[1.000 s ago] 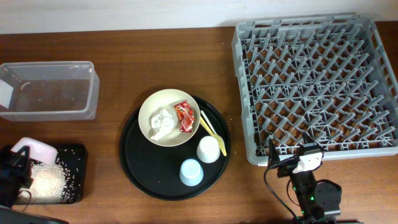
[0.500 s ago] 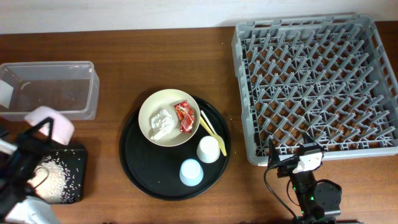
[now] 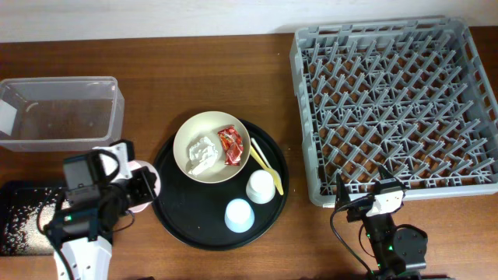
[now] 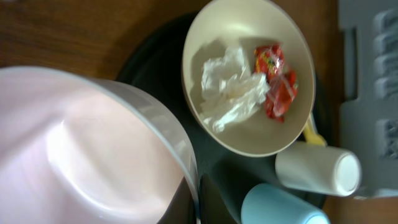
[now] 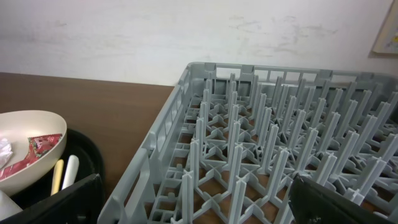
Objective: Sort waste into correct bins and load items into the dishwasher rack
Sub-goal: 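Carry the empty pink bowl back and set it on the round tray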
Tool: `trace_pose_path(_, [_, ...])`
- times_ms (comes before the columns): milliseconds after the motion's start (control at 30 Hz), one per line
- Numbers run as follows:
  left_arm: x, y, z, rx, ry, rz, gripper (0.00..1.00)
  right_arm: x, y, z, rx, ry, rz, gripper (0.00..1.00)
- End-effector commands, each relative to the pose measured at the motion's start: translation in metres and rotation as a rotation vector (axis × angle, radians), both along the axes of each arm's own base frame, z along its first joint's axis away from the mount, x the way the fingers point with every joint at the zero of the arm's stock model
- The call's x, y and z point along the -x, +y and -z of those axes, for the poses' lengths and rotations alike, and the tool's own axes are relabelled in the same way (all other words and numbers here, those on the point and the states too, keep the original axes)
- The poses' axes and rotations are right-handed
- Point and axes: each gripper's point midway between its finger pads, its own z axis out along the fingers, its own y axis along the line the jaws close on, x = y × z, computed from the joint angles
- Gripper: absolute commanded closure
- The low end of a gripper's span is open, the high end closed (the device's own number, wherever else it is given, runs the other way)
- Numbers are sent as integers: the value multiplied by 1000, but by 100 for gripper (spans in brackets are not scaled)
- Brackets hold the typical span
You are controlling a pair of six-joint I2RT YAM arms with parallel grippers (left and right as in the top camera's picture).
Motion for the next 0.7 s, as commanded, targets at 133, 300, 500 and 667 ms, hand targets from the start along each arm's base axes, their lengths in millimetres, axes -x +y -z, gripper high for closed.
trace_pose_path(133, [11, -26, 9, -154, 30, 145, 100, 0, -1, 2, -4, 3, 3, 2])
trace_pose_path(300, [29, -48, 26, -182, 88, 247, 100, 0, -1, 2, -4, 3, 3, 2])
trace_pose_path(500, [41, -75, 47, -185, 90, 369, 99, 0, -1, 2, -4, 3, 3, 2])
trace_pose_path(667, [41, -92, 44, -186, 53, 437, 100, 0, -1, 2, -4, 3, 3, 2])
